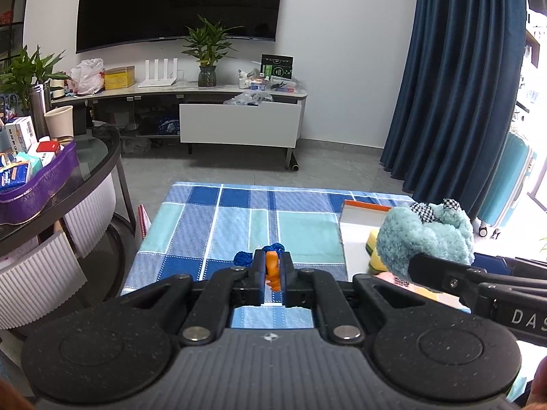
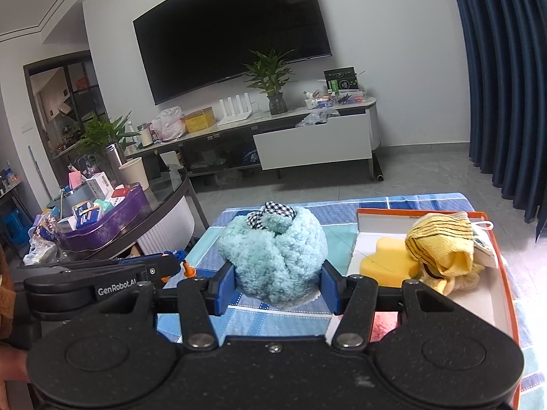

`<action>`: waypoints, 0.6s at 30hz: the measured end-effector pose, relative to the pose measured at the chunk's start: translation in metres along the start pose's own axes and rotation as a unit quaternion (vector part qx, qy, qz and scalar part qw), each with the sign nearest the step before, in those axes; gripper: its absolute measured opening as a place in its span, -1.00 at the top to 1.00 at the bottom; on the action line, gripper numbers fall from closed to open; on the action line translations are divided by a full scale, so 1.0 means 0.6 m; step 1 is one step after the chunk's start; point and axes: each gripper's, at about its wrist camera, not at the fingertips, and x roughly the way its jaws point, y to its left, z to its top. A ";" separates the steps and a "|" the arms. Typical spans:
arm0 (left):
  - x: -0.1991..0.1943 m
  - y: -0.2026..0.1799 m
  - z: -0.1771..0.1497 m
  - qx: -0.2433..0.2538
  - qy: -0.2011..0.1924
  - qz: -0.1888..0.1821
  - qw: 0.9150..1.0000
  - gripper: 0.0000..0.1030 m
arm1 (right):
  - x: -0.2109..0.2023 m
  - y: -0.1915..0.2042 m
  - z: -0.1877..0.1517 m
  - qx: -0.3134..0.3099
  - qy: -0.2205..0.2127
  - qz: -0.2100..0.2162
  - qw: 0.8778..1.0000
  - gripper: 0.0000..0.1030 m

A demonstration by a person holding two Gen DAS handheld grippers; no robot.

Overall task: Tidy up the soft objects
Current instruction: 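Carry blue-orange toy in left gripper while right carries knitted ball over box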

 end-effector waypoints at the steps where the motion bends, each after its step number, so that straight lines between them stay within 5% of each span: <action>1: -0.001 -0.002 -0.001 0.001 0.000 -0.001 1.000 0.80 | -0.003 -0.002 -0.001 0.000 0.000 -0.002 1.000 -0.22; 18: -0.013 -0.030 -0.010 0.016 -0.004 -0.025 1.000 0.80 | -0.043 -0.027 -0.012 0.012 -0.019 -0.022 1.000 -0.22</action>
